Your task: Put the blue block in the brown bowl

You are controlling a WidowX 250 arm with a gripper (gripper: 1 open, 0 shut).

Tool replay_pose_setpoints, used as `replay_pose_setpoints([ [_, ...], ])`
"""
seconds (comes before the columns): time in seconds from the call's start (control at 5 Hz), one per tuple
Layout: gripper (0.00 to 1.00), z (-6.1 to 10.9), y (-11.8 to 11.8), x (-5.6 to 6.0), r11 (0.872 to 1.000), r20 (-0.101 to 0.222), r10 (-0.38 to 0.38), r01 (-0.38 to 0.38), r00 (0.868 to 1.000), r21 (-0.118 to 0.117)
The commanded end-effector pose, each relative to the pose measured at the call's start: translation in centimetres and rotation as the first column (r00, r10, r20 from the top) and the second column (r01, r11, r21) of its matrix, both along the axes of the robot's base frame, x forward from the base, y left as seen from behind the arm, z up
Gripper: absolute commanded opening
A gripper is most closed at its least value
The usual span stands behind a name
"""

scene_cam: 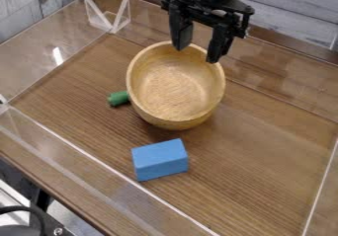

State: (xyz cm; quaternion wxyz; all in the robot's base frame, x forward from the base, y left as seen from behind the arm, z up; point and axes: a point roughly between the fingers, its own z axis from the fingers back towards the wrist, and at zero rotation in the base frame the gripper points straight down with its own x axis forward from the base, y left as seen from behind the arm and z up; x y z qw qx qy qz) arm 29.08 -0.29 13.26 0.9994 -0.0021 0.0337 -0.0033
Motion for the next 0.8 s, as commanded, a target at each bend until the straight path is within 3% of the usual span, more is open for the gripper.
replay_pose_setpoints([
  [0.0, 1.0, -0.7, -0.2, -0.9, 0.995, -0.013, -0.101, 0.101, 0.995, -0.007],
  [0.2, 1.0, -0.5, -0.8, -3.1, 0.963, 0.019, -0.27, 0.27, 0.963, -0.009],
  [0.4, 1.0, -0.1, -1.1, -5.2, 0.9, 0.045, -0.436, 0.437, 0.899, -0.003],
  [0.6, 1.0, -0.1, -1.0, -6.9, 0.819, 0.058, -0.574, 0.574, 0.817, 0.016],
])
